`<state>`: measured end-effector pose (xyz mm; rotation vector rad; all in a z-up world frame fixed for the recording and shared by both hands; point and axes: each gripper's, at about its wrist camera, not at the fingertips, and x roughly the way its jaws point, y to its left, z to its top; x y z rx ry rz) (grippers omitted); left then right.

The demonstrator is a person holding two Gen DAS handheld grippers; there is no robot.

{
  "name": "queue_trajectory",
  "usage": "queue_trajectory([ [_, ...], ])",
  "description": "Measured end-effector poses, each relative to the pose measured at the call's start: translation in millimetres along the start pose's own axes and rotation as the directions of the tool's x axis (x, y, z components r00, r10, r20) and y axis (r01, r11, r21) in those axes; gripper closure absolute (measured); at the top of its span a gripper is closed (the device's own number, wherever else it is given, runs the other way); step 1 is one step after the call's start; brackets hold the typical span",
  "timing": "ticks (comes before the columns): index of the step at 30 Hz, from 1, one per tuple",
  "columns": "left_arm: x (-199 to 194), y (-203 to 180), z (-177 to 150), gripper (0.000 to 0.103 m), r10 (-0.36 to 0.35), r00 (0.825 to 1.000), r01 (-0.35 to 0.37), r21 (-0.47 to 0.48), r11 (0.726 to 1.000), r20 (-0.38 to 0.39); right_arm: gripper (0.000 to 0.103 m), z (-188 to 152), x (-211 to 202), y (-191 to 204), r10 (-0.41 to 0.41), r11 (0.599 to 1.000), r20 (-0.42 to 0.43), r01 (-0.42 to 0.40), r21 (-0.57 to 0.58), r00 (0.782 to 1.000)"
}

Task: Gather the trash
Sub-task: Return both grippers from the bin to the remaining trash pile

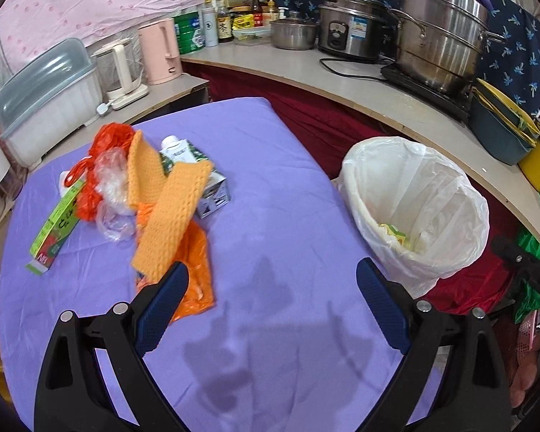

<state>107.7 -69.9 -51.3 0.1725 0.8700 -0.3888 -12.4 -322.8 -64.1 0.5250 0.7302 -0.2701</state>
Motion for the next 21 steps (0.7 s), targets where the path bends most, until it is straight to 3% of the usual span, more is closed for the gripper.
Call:
queue_trajectory([
  [10, -14, 58, -20, 0.013, 0.071, 0.997, -0.071, -0.062, 0.996, -0.009, 0.054, -18, 9, 80, 0.099, 0.989, -0.045, -0.104, -0.105, 0.994],
  [21, -17, 131, -31, 0.013, 0.150, 0.988, -0.152, -0.147, 0.977, -0.025, 0.054, -40, 48, 161, 0.171, 0.962, -0.143, -0.196, -0.190, 0.975],
])
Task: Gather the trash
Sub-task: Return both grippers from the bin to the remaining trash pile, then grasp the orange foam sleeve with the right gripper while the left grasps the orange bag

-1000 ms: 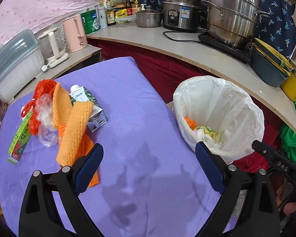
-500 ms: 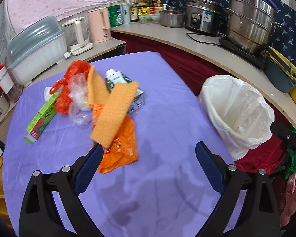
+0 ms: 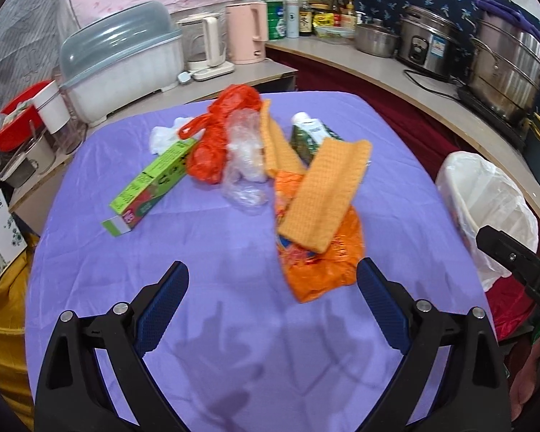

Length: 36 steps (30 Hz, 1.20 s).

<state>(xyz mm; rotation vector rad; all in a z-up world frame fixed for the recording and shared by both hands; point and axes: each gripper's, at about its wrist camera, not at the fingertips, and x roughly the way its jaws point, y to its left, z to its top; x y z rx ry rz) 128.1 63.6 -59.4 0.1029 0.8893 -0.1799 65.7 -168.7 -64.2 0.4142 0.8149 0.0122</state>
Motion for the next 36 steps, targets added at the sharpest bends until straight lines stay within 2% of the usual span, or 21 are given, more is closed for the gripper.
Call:
queue_trajectory([
  [9, 17, 40, -2, 0.013, 0.029, 0.999, -0.031, -0.060, 0.998, -0.031, 0.054, 10, 52, 47, 0.039, 0.997, -0.058, -0.043, -0.059, 0.998],
  [21, 41, 64, -1, 0.013, 0.036, 0.997, -0.043, -0.099, 0.994, -0.066, 0.055, 14, 113, 73, 0.051, 0.996, -0.129, -0.060, -0.067, 0.990],
  [24, 45, 65, -1, 0.013, 0.033, 0.997, -0.041, -0.103, 0.994, -0.073, 0.062, 15, 123, 74, 0.055, 0.996, -0.141, -0.064, -0.060, 0.989],
  [26, 48, 64, -1, 0.013, 0.031, 0.997, -0.039, -0.102, 0.994, -0.077, 0.080, 15, 129, 75, 0.058, 0.996, -0.151, -0.068, -0.061, 0.987],
  [28, 50, 62, -1, 0.013, 0.026, 0.996, -0.034, -0.100, 0.994, -0.080, 0.087, 15, 130, 74, 0.065, 0.996, -0.151, -0.074, -0.057, 0.986],
  [30, 51, 58, 0, 0.013, 0.018, 0.996, -0.026, -0.095, 0.995, -0.082, 0.091, 17, 124, 70, 0.067, 0.996, -0.135, -0.074, -0.053, 0.989],
  [36, 55, 35, 1, 0.013, -0.025, 0.996, 0.018, -0.080, 0.997, -0.091, 0.092, 29, 90, 46, 0.056, 0.998, -0.059, -0.057, -0.016, 0.997],
])
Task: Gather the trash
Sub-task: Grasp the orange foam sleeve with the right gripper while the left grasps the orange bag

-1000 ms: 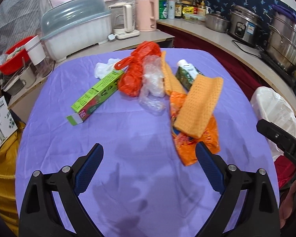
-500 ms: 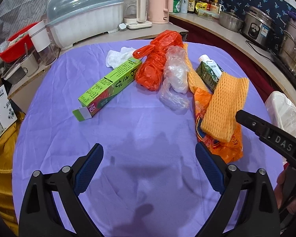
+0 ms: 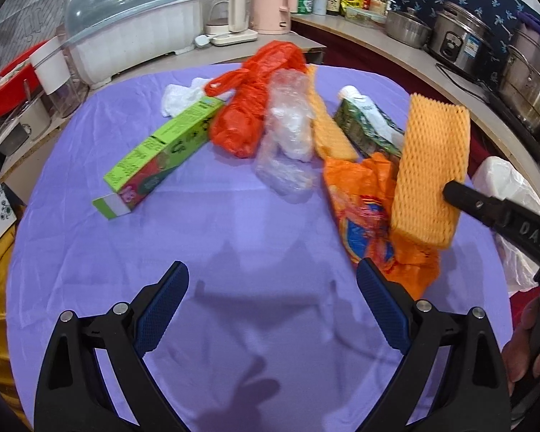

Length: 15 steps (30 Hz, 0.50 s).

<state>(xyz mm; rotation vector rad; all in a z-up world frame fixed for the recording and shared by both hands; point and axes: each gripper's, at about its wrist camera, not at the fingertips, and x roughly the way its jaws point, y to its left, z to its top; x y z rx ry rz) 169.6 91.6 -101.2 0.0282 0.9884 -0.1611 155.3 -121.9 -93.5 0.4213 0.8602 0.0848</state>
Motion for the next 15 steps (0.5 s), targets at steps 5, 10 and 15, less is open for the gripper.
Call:
queue_trajectory([
  [5, 5, -32, -2, 0.013, -0.068, 0.997, 0.069, 0.022, 0.997, -0.024, 0.092, 7, -32, -26, -0.059, 0.998, 0.062, 0.058, 0.013, 0.996],
  [10, 16, -60, -4, 0.010, -0.125, 0.991, 0.125, 0.002, 0.992, -0.048, 0.092, 5, -56, -58, -0.104, 0.994, 0.092, 0.099, 0.055, 0.990],
  [15, 33, -87, -2, 0.010, -0.108, 0.992, 0.108, 0.001, 0.994, -0.071, 0.092, -1, -67, -89, -0.123, 0.988, 0.092, 0.114, 0.106, 0.988],
])
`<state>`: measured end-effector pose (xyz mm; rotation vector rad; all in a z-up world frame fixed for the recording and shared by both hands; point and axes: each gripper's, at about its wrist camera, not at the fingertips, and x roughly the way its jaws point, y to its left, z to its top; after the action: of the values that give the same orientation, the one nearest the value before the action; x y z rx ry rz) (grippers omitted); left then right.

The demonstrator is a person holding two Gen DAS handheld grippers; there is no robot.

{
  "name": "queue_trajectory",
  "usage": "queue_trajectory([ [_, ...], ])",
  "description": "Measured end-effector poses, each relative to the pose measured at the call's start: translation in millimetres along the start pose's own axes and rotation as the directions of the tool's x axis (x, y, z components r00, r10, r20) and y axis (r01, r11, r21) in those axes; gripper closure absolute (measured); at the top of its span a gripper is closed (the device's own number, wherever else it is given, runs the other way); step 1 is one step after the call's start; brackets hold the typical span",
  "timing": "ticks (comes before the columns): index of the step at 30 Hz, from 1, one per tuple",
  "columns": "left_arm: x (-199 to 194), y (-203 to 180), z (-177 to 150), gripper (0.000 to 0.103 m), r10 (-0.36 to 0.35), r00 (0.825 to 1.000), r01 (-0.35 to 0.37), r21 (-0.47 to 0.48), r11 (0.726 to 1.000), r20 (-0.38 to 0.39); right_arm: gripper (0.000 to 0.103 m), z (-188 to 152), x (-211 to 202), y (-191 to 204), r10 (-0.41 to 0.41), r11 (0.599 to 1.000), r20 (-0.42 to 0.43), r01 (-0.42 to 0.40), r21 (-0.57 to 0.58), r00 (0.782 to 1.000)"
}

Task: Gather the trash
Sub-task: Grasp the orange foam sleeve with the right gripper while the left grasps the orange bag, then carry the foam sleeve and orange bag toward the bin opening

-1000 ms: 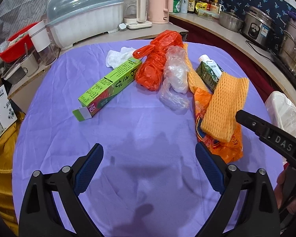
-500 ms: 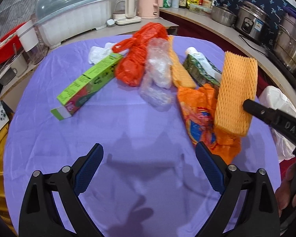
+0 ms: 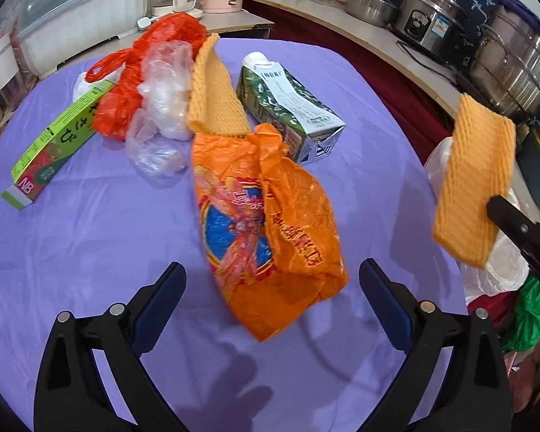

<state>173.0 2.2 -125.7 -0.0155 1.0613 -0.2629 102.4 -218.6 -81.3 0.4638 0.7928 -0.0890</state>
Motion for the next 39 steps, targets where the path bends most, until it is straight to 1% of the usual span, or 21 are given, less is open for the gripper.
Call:
queue_trajectory([
  [6, 24, -10, 1, 0.011, 0.070, 0.996, -0.069, 0.009, 0.998, -0.046, 0.092, -3, -1, -22, -0.003, 1.000, -0.009, 0.003, 0.030, 1.000],
  [7, 26, -10, 1, 0.014, 0.071, 0.996, -0.070, 0.008, 0.997, -0.055, 0.092, -4, 0, -24, -0.002, 0.999, -0.011, 0.002, 0.033, 1.000],
  [10, 26, -12, -1, 0.026, 0.081, 0.995, -0.081, 0.019, 0.997, -0.054, 0.092, -6, 2, -28, 0.004, 0.999, -0.016, -0.003, 0.039, 1.000],
  [11, 24, -13, -1, 0.032, 0.081, 0.995, -0.080, 0.025, 0.996, -0.054, 0.092, -6, 3, -27, 0.005, 0.999, -0.017, -0.004, 0.043, 1.000],
  [12, 23, -15, -2, 0.034, 0.079, 0.995, -0.078, 0.030, 0.997, -0.055, 0.092, -7, 3, -28, 0.007, 0.999, -0.018, -0.006, 0.047, 1.000],
  [14, 19, -14, -3, 0.046, 0.072, 0.996, -0.070, 0.034, 0.997, -0.052, 0.092, -10, 4, -28, 0.009, 0.999, -0.020, -0.008, 0.053, 1.000],
  [15, 16, -16, -4, 0.049, 0.072, 0.996, -0.070, 0.043, 0.997, -0.044, 0.092, -10, 4, -28, 0.011, 0.998, -0.021, -0.009, 0.054, 1.000],
  [17, 10, -20, -5, 0.063, 0.084, 0.996, -0.082, 0.066, 0.994, -0.032, 0.092, -12, 3, -29, 0.014, 0.998, -0.022, -0.012, 0.058, 1.000],
  [18, 8, -21, -6, 0.066, 0.090, 0.996, -0.088, 0.078, 0.993, -0.025, 0.092, -13, 3, -29, 0.015, 0.998, -0.023, -0.014, 0.061, 1.000],
  [19, 4, -23, -7, 0.072, 0.092, 0.996, -0.090, 0.090, 0.992, -0.016, 0.092, -14, 3, -30, 0.017, 0.998, -0.023, -0.015, 0.063, 1.000],
  [20, 2, -25, -9, 0.076, 0.093, 0.996, -0.091, 0.098, 0.991, -0.011, 0.092, -15, 2, -31, 0.020, 0.998, -0.023, -0.018, 0.068, 1.000],
  [24, -10, -32, -12, 0.082, 0.070, 0.998, -0.069, 0.110, 0.992, -0.005, 0.092, -17, -4, -33, 0.027, 0.997, -0.017, -0.026, 0.075, 0.999],
  [30, -33, -53, -18, 0.083, 0.039, 0.999, -0.042, 0.142, 0.989, 0.028, 0.092, -16, -20, -38, 0.034, 0.996, 0.011, -0.035, 0.080, 0.999],
  [34, -51, -76, -18, 0.083, 0.000, 0.999, -0.010, 0.186, 0.982, 0.055, 0.092, -11, -34, -50, 0.024, 0.995, 0.043, -0.028, 0.092, 0.999],
  [39, -66, -115, -16, 0.083, -0.049, 0.995, 0.025, 0.254, 0.967, 0.088, 0.092, -3, -55, -81, -0.023, 0.991, 0.088, 0.011, 0.132, 0.996],
])
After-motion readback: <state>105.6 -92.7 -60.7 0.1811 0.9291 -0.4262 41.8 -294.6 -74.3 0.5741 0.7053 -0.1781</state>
